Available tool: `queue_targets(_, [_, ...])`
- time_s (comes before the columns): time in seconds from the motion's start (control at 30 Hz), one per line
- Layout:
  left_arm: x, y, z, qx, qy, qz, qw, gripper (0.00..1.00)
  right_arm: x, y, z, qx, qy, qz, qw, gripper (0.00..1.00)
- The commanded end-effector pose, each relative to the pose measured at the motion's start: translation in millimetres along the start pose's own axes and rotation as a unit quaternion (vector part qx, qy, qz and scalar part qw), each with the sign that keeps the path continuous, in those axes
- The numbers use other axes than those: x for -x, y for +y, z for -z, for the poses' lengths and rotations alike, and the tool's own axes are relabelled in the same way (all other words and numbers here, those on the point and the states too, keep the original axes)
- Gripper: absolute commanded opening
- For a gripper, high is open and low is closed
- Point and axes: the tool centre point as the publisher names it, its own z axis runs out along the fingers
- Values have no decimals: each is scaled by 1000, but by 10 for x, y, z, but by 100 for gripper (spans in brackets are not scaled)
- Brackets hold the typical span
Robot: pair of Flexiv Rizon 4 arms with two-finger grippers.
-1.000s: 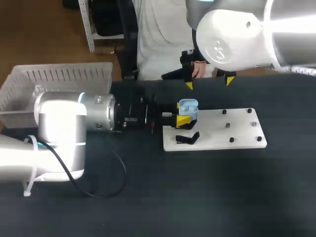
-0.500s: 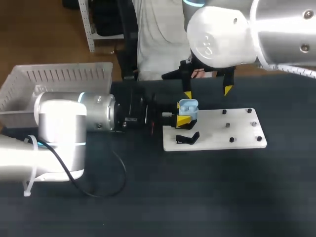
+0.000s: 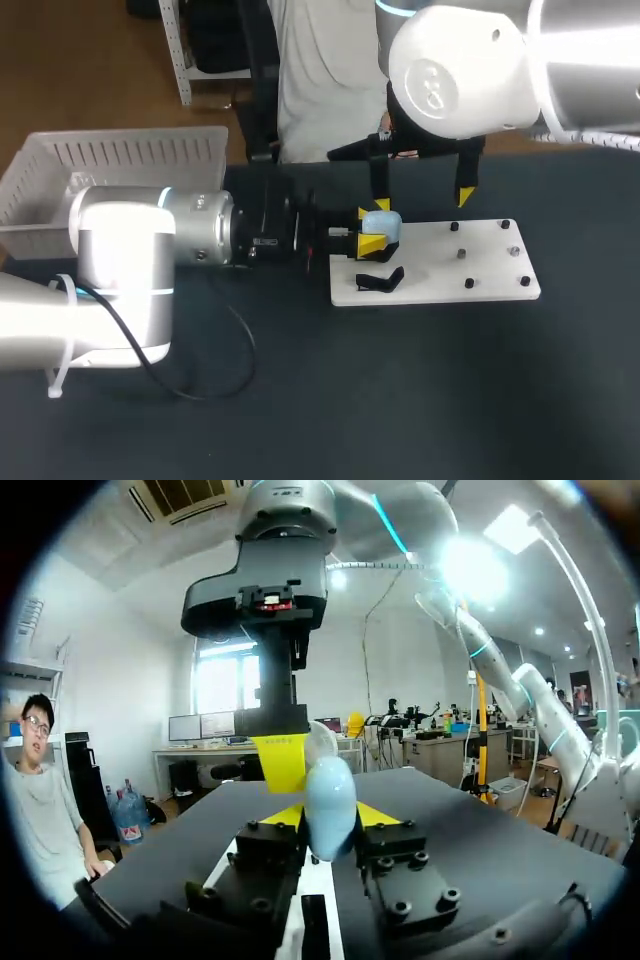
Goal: Pick up each earbud case from the left stands, insert the matching earbuds, close the lid, and place the case in the box.
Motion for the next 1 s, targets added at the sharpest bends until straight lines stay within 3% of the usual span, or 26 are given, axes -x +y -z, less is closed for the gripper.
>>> queue_targets(0.03, [-3, -21, -9, 5, -1, -2, 1000, 0, -48, -50, -16, 3, -6, -4, 1000, 100])
queue_targets(0.27, [-3, -21, -9, 5, -1, -2, 1000, 0, 26, -304, 244, 15, -90, -56, 994, 100])
queue_targets(0.5, [83, -44, 94, 6, 14, -1, 1000, 0, 2, -752, 483, 53, -112, -92, 988, 100])
queue_targets(0.57, [155, -48, 195, 18, 12, 0, 1000, 0, 2, -752, 483, 53, -112, -92, 988, 100])
queue_targets(0.63, [242, -43, 347, 36, 14, 2, 999, 0, 2, -752, 483, 53, -112, -92, 988, 100])
queue_targets(0.7, [334, -26, 518, 63, -27, 22, 997, 0, 2, -752, 483, 53, -112, -92, 988, 100])
queue_targets(0.83, [423, 34, 954, 110, -25, 32, 993, 0, 2, -752, 483, 53, -112, -92, 988, 100])
queue_targets(1.0, [505, 170, 1568, 173, 23, 29, 984, 0, 2, -752, 483, 53, -112, -92, 988, 100])
